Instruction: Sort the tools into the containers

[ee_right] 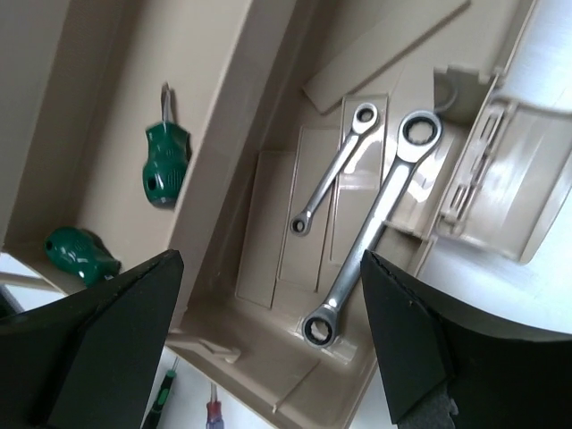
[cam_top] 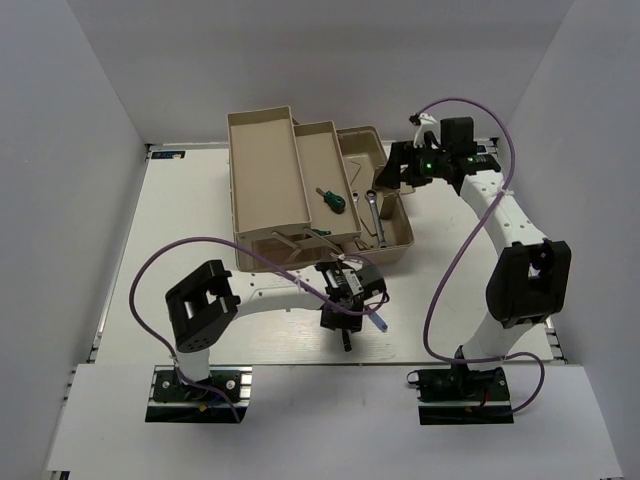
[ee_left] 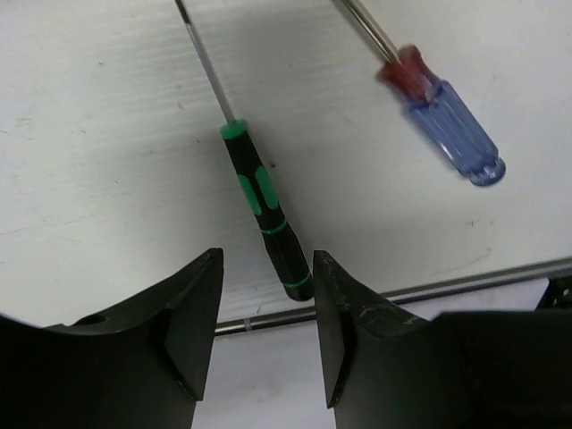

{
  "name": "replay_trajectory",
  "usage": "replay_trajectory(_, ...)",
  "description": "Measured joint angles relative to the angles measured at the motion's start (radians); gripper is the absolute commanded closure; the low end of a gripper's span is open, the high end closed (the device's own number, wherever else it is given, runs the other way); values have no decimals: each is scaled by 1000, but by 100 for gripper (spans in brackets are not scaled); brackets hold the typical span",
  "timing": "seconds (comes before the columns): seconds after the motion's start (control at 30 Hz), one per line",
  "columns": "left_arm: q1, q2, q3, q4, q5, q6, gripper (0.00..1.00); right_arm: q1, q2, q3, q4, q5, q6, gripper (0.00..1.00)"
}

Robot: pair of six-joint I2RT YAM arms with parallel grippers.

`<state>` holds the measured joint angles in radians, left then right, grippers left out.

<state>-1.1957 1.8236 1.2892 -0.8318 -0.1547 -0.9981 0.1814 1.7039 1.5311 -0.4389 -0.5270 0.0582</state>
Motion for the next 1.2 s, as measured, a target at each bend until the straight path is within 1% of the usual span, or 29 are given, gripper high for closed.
replay_trajectory(0.13, -1, 11, 0, 6, -34, -32, 45, -13, -25, -74, 5, -27, 1, 14)
replay_trajectory(0.27, -4, 41, -18, 55, -48, -43, 45, -23, -85, -146, -5, -39, -9, 14)
replay_trajectory(0.33, -9, 62, -32, 71, -51, -46, 49, -25, -123, -171, -12, -40, -18, 14)
replay_trajectory(0.37, -11, 61, -34, 74, -52, -50, 51, -25, -140, -176, -19, -40, -21, 16)
replay_trajectory(0.43, -17, 55, -47, 93, -62, -50, 57, -26, -182, -195, -29, -41, -45, 24)
replay_trajectory(0.47, -19, 47, -59, 99, -68, -48, 68, -26, -207, -206, -39, -40, -60, 29)
replay_trajectory(0.5, -21, 37, -73, 108, -75, -48, 75, -27, -232, -217, -50, -39, -75, 44)
replay_trajectory(0.53, -23, 29, -86, 119, -78, -48, 80, -28, -259, -227, -61, -37, -92, 51)
replay_trajectory(0.57, -24, 15, -103, 132, -79, -45, 91, -29, -286, -238, -76, -35, -107, 57)
replay_trajectory(0.6, -26, 2, -121, 144, -80, -38, 94, -31, -312, -247, -93, -34, -120, 62)
replay_trajectory(0.63, -27, -13, -142, 159, -82, -34, 97, -31, -341, -257, -108, -32, -133, 69)
replay_trajectory(0.67, -29, -29, -162, 174, -82, -30, 100, -31, -365, -267, -122, -33, -148, 71)
replay_trajectory(0.73, -33, -55, -193, 179, -84, -13, 100, -32, -417, -288, -167, -36, -176, 71)
replay_trajectory(0.77, -36, -66, -204, 179, -84, 0, 100, -31, -442, -304, -190, -38, -196, 60)
replay_trajectory(0.8, -40, -74, -211, 177, -84, 14, 100, -32, -465, -319, -212, -40, -211, 45)
replay_trajectory(0.87, -50, -97, -218, 162, -85, 54, 100, -31, -506, -359, -264, -45, -264, 10)
replay_trajectory(1.0, -65, -204, -198, 119, -97, 149, 100, -31, -535, -424, -433, -72, -420, 10)
replay_trajectory(1.13, -67, -332, -64, 71, -127, 245, 100, -30, -550, -521, -573, -82, -535, 10)
replay_trajectory(1.17, -64, -355, -27, 68, -137, 263, 100, -30, -562, -544, -593, -79, -551, 14)
replay_trajectory(1.2, -62, -382, 16, 64, -151, 281, 100, -29, -578, -564, -608, -79, -570, 26)
